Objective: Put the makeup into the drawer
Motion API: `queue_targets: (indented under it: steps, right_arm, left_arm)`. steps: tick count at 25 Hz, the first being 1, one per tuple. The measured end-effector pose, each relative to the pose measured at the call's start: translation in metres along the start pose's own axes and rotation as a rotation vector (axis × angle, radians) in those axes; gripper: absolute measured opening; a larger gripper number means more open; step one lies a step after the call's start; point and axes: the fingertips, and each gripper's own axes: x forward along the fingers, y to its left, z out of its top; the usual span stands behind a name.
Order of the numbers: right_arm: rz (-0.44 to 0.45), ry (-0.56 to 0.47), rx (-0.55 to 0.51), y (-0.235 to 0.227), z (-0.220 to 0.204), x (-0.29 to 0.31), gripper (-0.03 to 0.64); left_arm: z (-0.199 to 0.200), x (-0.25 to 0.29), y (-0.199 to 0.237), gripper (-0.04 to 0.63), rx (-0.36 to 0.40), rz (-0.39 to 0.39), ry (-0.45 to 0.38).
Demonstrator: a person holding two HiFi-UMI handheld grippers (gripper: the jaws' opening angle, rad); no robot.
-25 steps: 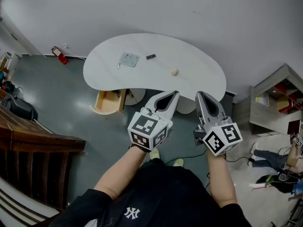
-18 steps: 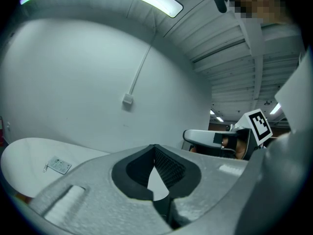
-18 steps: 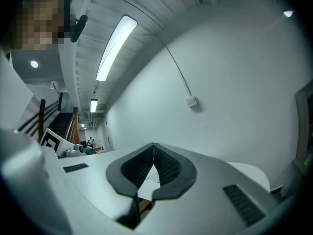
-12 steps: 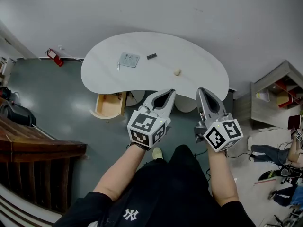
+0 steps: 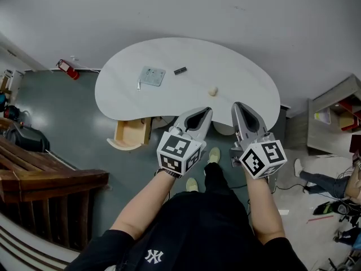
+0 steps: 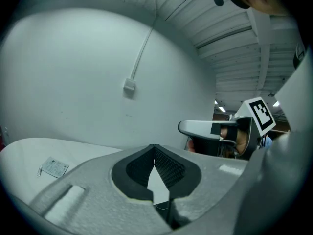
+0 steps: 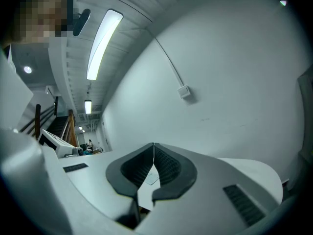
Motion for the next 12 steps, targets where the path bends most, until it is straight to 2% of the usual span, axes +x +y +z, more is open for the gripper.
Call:
queue_targets:
  steps: [6,12]
  right_arm:
    - [0.027,0.032,0.009,-0.061,0.002,0.053,0.015]
    - [0.070,0.086,0.025,-0.114,-0.014,0.103,0.015]
  left_arm:
    - [-0.011,0.072,0.026,0.009,0.016,0.033,0.069]
    - [-0.041,0.133,0.061,0.009,0.027,0.090,0.186]
